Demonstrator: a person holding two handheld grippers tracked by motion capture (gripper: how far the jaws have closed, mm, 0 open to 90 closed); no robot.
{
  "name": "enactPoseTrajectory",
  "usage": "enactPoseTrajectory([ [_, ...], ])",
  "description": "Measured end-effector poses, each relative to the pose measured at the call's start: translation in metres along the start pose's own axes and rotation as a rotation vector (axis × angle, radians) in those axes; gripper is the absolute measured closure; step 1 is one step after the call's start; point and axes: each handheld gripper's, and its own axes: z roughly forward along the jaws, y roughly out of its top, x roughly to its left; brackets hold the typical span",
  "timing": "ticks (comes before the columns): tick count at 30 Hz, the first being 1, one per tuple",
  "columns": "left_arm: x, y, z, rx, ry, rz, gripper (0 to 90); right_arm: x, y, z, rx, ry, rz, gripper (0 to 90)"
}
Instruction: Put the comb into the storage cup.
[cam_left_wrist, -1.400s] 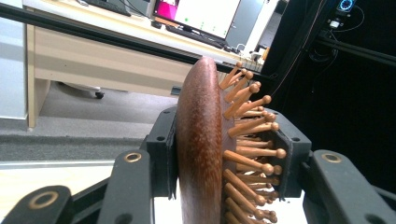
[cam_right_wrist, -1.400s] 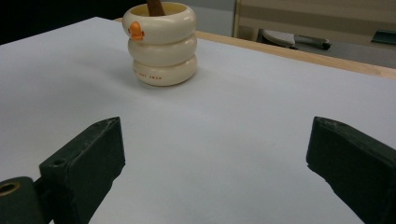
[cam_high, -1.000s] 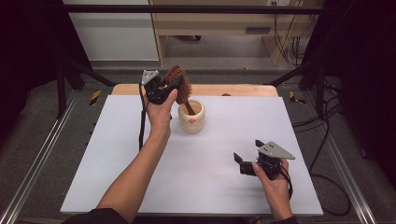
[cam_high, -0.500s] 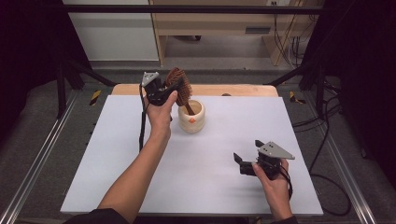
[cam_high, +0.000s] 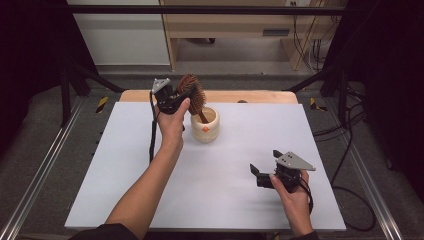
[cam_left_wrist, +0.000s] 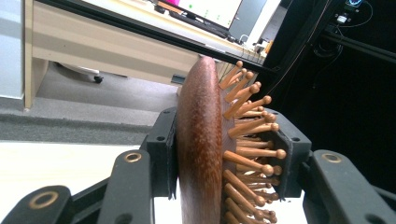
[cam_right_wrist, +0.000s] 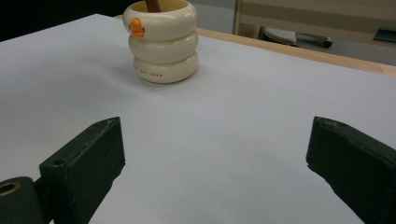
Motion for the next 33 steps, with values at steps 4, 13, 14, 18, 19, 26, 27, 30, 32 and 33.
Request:
enactPoseTrajectory([
  [4, 0.0014, -0.0005, 0.0004, 0.001, -0.001, -0.007, 51.8, 0.0003, -0.0001, 0.0003, 0.001, 0.002, 0.0, 4.6],
  [13, 0.0036, -0.0024, 0.0007, 0.002, -0.001, -0.019, 51.7, 0.0004, -0.0002, 0.0009, 0.006, 0.002, -0.004, 4.6],
  [14, 0.0036, -0.0027, 0.0008, 0.004, 0.0, -0.019, 51.8, 0.0004, -0.0003, 0.001, 0.006, 0.002, -0.006, 4.6],
  [18, 0.0044, -0.0039, 0.001, 0.003, 0.001, -0.024, 51.8, 0.0003, -0.0004, 0.0014, 0.008, 0.0, -0.006, 4.6],
  [19, 0.0047, -0.0042, 0.001, 0.006, 0.001, -0.024, 51.7, 0.0003, -0.0005, 0.0014, 0.008, 0.001, -0.006, 4.6],
  [26, 0.0062, -0.0051, 0.001, 0.006, 0.001, -0.035, 51.7, 0.0002, -0.0005, 0.0012, 0.008, 0.0, -0.007, 4.6],
  [27, 0.0065, -0.0053, 0.0011, 0.007, 0.0, -0.035, 51.8, 0.0002, -0.0005, 0.0013, 0.008, 0.0, -0.007, 4.6],
  [30, 0.0069, -0.0061, 0.001, 0.008, 0.001, -0.038, 51.8, 0.0003, -0.0006, 0.0017, 0.007, 0.0, -0.009, 4.6],
  [32, 0.0073, -0.0068, 0.0009, 0.01, 0.0, -0.039, 51.7, 0.0003, -0.0006, 0.0018, 0.007, 0.0, -0.009, 4.6],
  [33, 0.0074, -0.0071, 0.0008, 0.011, 0.0, -0.039, 51.7, 0.0005, -0.0006, 0.0017, 0.008, 0.0, -0.008, 4.6],
])
